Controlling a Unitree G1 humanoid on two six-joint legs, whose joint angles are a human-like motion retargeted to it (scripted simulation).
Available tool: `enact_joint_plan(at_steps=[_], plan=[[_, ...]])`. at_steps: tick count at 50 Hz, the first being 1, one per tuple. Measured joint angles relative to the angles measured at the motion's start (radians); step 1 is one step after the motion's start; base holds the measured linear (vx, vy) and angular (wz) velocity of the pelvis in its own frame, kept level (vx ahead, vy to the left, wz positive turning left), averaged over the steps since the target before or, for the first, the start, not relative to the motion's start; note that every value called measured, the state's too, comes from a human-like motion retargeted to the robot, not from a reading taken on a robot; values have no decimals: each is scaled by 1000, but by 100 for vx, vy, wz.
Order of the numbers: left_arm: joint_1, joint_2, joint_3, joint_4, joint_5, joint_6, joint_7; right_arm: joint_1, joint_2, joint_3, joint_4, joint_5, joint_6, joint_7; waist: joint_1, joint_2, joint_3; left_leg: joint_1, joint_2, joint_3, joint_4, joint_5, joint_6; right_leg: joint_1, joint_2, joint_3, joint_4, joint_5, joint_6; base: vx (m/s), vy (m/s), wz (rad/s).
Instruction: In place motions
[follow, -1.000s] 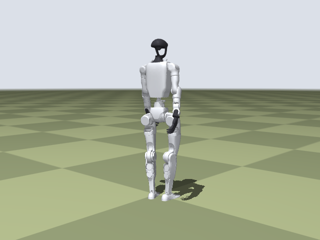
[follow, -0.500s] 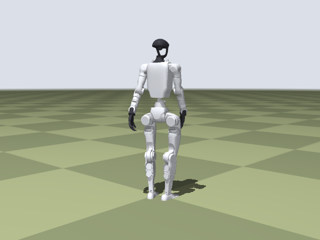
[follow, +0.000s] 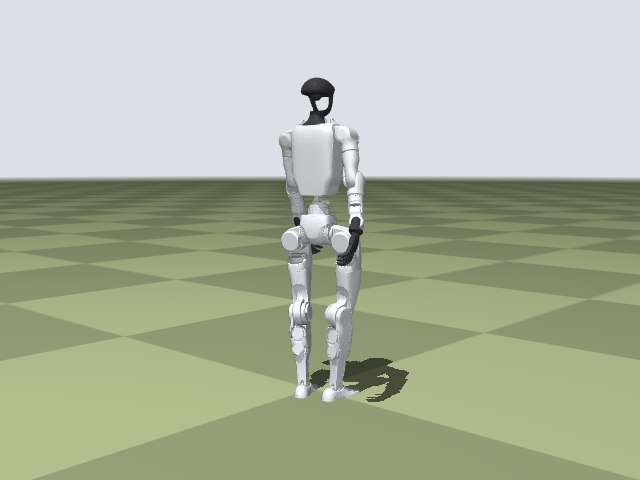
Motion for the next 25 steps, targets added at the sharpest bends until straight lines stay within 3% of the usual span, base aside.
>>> enact_joint_plan(at_steps=[7,13,25], plan=[[-19,10,-17,-39,16,-13,-9,-3,-2,-7,0,38,13,6,-2,5,-2,1,4,7,0,0,-1,0,2,-1,0,1,-1,0,0,0],[35,6,14,57,30,-13,-20,-93,47,52,-35,15,-18,27,8,10,-4,0,3,5,0,0,-1,-1,3,0,-2,3,-2,0,0,0],[339,11,148,293,99,-7,9,-346,166,252,-261,-186,-86,81,3,23,-1,2,1,-3,-1,1,-1,-2,6,11,-1,6,-3,0,0,0]])
